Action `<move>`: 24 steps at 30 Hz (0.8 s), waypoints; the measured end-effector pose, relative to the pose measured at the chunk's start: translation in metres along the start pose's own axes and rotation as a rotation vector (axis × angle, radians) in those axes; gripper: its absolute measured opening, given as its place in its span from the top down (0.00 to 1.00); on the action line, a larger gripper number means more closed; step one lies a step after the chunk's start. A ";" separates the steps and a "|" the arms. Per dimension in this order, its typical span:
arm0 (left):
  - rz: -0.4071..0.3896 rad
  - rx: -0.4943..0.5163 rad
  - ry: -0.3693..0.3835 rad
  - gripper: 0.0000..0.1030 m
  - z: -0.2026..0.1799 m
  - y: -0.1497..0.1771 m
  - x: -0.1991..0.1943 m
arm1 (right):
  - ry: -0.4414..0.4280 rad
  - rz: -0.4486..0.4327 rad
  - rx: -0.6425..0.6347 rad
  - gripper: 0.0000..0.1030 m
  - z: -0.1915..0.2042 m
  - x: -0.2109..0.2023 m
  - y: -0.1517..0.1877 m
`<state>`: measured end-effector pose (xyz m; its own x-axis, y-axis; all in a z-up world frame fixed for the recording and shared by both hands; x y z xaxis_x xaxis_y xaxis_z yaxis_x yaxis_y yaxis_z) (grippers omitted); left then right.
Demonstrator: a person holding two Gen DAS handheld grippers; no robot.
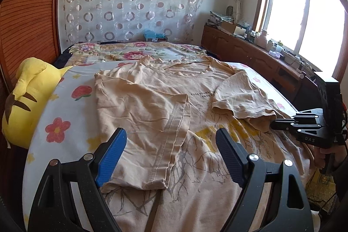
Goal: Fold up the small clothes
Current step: 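Grasp and smooth the folded side with the right gripper, then withdraw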
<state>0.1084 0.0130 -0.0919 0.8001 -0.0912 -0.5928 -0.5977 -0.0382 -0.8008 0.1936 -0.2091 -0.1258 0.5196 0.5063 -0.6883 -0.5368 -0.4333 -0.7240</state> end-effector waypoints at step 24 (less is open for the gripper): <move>0.025 0.048 -0.058 0.18 0.030 -0.016 0.017 | -0.014 -0.076 0.013 0.60 -0.013 -0.042 -0.007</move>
<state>0.1329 0.0417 -0.0913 0.7871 -0.0337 -0.6159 -0.6159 0.0114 -0.7877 0.1839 -0.2375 -0.0924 0.5503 0.5476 -0.6304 -0.5047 -0.3833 -0.7735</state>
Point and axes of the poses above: each gripper's, at about its wrist camera, not at the fingertips, and x roughly the way its jaws point, z to its left, y to its underside, the point moved 6 cm from there along x, roughly the way its jaws point, and after that the axes turned 6 degrees about -y, right-handed, at the moved point
